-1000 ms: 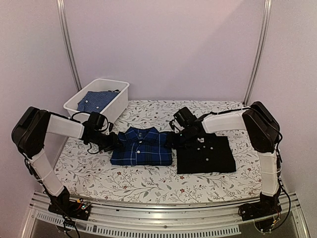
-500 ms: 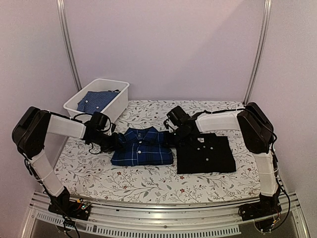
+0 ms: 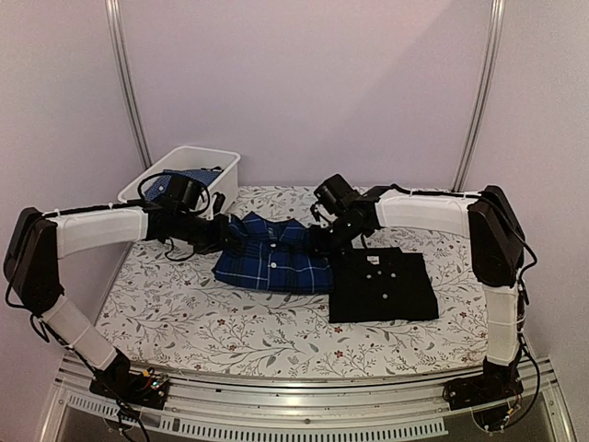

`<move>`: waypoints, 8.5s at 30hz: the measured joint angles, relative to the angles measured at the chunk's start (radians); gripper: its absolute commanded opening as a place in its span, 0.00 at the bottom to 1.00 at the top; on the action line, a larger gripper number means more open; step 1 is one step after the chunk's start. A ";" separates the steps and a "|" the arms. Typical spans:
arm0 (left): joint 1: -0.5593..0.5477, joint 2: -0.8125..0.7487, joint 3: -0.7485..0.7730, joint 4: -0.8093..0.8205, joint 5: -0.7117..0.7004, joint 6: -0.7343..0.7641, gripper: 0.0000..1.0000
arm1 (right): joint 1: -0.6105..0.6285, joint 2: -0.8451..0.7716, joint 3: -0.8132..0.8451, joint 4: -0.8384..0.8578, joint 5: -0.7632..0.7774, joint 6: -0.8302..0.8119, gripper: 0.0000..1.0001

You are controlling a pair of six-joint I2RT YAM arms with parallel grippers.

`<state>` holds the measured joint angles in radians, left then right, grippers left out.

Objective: Fold and stack the long sleeve shirts
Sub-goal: Pick up the square-folded shirt from the center of the board, then place the square-folded shirt on the square-folded shirt, then move the square-folded shirt to the center of the board, then reset both arms

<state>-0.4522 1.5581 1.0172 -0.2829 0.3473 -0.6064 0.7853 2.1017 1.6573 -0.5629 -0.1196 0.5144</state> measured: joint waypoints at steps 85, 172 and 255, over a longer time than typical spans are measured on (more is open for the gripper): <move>-0.536 0.623 0.466 0.171 -0.151 -0.126 0.27 | -0.241 -0.793 -0.856 -0.070 0.230 0.055 0.81; -0.232 -0.157 -0.084 0.135 -0.389 -0.199 1.00 | -0.219 -0.354 -0.818 0.610 -0.262 0.142 0.99; -0.215 -0.274 0.030 0.220 -0.494 0.088 1.00 | -0.261 -1.033 -0.697 0.528 0.253 -0.142 0.99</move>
<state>-0.6670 1.2846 1.0470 -0.0631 -0.1471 -0.5186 0.5240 1.0683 0.9600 -0.0353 0.1333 0.3729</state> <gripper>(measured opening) 0.996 0.989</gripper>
